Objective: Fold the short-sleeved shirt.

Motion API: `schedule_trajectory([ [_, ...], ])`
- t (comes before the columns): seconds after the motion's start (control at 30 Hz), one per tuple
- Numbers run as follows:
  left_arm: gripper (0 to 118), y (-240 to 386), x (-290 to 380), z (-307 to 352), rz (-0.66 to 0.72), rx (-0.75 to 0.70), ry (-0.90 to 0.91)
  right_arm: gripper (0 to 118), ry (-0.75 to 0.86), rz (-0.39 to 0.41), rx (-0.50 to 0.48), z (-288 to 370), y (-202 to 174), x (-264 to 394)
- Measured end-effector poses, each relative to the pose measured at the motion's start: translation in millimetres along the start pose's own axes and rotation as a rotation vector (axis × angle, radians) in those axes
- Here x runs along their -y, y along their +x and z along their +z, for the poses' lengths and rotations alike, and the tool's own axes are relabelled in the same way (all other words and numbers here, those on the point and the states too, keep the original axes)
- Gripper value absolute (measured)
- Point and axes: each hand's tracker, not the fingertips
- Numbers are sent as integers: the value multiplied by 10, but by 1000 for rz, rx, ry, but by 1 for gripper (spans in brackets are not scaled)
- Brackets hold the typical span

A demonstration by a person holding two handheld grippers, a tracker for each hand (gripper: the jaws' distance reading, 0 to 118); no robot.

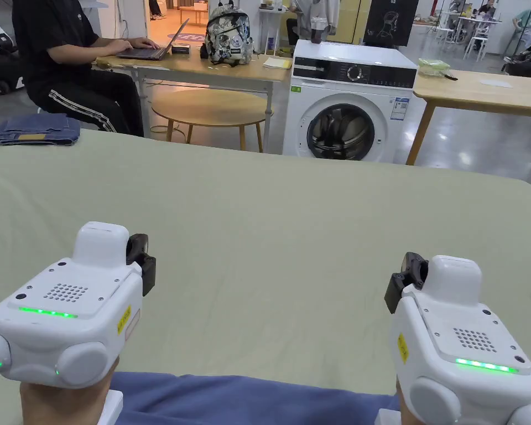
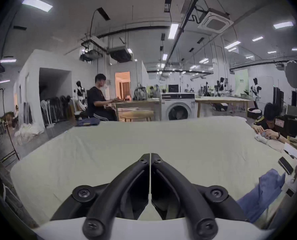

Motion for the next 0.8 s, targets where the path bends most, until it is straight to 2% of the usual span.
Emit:
schedule_trajectory([
  [0.2,0,-168,-43,-15,33,5,-11,0,51,33,-12,-4,-93,-23],
  [0.33,0,-581,0,-42,135,113,-173,0,30,60,-27,-48,-90,-12],
  [0.5,0,-1246,268,-101,291,262,-466,0,3,83,-30,-105,-66,54],
  [0.63,0,-1676,558,-92,437,356,-602,0,-28,88,-38,-157,-63,121],
  [0.67,5,-1784,632,-105,477,386,-635,0,-37,87,-39,-174,-59,139],
  [0.8,64,-2065,900,-107,593,413,-745,0,-73,77,-43,-219,-56,215],
])
